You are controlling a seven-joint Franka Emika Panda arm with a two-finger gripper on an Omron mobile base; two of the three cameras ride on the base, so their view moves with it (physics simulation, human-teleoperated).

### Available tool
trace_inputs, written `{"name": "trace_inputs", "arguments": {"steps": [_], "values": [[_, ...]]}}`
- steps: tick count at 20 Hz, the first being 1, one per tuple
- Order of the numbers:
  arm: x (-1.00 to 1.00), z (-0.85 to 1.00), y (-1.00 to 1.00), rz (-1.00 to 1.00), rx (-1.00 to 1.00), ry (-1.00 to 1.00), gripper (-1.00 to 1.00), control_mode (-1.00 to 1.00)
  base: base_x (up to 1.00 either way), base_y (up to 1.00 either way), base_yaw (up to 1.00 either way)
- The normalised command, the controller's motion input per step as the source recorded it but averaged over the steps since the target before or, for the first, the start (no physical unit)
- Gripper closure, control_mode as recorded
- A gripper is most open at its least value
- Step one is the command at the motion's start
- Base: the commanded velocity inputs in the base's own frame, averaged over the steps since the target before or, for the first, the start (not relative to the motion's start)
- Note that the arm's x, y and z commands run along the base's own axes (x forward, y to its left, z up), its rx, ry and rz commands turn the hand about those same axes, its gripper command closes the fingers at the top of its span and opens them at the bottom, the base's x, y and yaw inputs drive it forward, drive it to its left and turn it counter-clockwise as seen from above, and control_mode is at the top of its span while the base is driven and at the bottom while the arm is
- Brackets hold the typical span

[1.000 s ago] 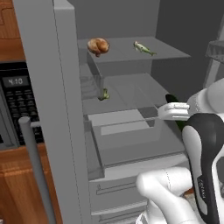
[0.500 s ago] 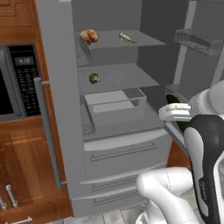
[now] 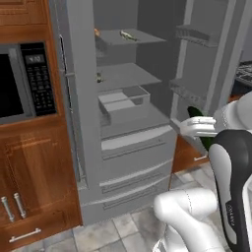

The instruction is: Gather the cucumber and broccoli from the fridge and place them on a tray on the dining counter. Then gather the chicken drumstick and fish from the fridge and place them on the other tray.

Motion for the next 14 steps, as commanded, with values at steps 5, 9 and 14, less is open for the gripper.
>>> {"name": "trace_inputs", "arguments": {"steps": [5,9,14], "values": [[0.00,0.00,0.00,0.00,0.00,0.00,1.00,1.00,-0.62,0.49,-0.42],[0.00,0.00,0.00,0.00,0.00,0.00,1.00,1.00,-0.81,0.29,-0.46],[0.00,0.00,0.00,0.00,0.00,0.00,1.00,1.00,-0.93,0.16,-0.49]]}}
